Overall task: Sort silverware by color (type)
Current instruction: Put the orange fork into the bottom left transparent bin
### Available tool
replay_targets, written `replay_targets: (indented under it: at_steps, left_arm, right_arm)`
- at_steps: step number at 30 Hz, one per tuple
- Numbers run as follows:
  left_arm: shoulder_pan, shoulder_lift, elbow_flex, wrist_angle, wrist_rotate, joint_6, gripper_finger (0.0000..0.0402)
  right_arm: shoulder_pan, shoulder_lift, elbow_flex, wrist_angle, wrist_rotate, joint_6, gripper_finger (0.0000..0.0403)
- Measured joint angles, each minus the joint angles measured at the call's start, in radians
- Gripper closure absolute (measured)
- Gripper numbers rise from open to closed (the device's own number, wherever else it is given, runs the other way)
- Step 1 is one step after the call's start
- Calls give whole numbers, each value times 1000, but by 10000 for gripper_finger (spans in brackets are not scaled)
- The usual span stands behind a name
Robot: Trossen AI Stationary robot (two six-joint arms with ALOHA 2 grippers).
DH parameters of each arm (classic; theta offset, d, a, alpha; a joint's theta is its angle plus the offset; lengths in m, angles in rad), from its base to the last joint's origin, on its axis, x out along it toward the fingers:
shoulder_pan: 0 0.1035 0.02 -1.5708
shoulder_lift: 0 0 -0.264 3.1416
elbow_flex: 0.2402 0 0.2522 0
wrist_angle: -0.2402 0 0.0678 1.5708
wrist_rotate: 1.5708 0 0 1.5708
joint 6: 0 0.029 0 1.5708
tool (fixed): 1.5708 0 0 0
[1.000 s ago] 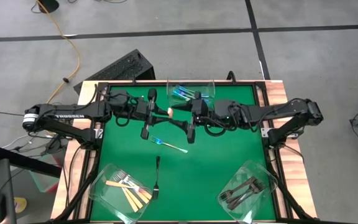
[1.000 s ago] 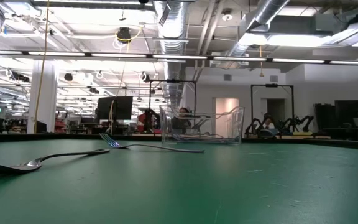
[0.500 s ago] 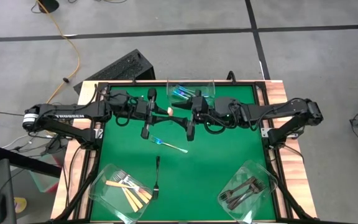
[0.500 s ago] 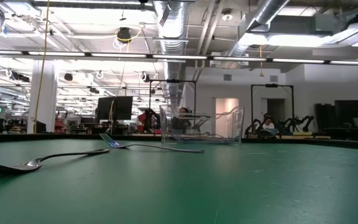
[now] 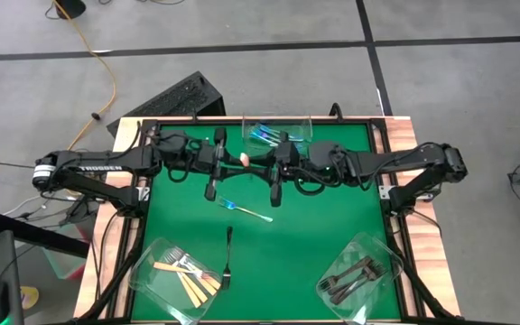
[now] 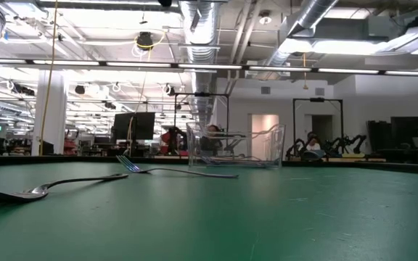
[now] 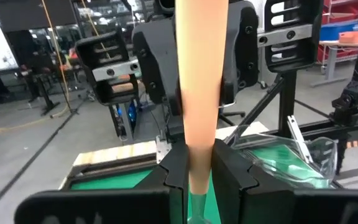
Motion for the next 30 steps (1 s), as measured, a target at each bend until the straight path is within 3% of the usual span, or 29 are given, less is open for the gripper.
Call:
replay_targets:
  at_steps: [4, 11, 25, 30]
  left_arm:
    - [0, -1, 0, -14, 3, -21, 374]
    - [-2, 1, 0, -98, 46, -26, 374]
    - [-26, -1, 1, -96, 2, -39, 374]
    - [-24, -1, 2, -108, 6, -63, 347]
  right_arm:
    - [0, 31, 0, 3, 1, -2, 343]
    - [32, 41, -2, -6, 42, 14, 343]
    - [61, 24, -4, -7, 63, 17, 357]
    - [79, 17, -4, -11, 107, 4, 357]
